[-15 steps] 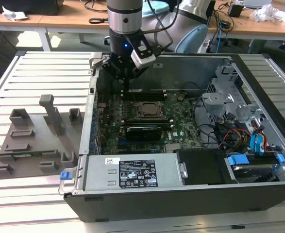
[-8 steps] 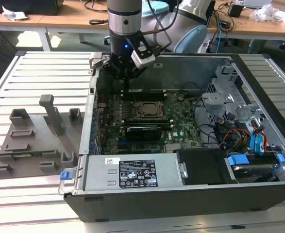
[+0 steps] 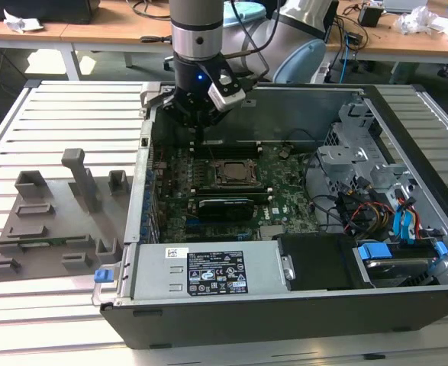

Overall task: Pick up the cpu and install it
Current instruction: 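Install the first cpu locking lever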

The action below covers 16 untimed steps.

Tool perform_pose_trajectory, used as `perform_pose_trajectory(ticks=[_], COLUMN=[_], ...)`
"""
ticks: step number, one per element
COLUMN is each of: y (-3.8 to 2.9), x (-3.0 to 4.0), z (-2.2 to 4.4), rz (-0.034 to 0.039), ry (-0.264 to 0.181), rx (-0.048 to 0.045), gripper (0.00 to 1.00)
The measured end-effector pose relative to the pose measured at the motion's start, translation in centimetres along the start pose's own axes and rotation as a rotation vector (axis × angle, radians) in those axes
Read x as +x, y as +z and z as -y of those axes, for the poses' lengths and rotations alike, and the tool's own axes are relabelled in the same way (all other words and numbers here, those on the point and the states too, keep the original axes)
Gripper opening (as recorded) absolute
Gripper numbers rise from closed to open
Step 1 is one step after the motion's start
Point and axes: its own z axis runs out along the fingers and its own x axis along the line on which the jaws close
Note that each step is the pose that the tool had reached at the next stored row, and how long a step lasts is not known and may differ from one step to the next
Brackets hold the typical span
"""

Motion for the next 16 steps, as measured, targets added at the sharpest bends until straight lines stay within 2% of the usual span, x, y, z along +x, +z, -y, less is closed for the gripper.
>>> perform_pose_trajectory(ticks=[6, 7, 16], y=[0.02, 0.02, 0.05], x=[-1.1, -1.46, -2.72], z=[0.09, 0.12, 0.22], rz=[-0.0001, -0.0005, -0.0016], ry=[-0.001, -0.001, -0.001], rx=[-0.0001, -0.0001, -0.0003], gripper=[0.11, 0.11, 0.11])
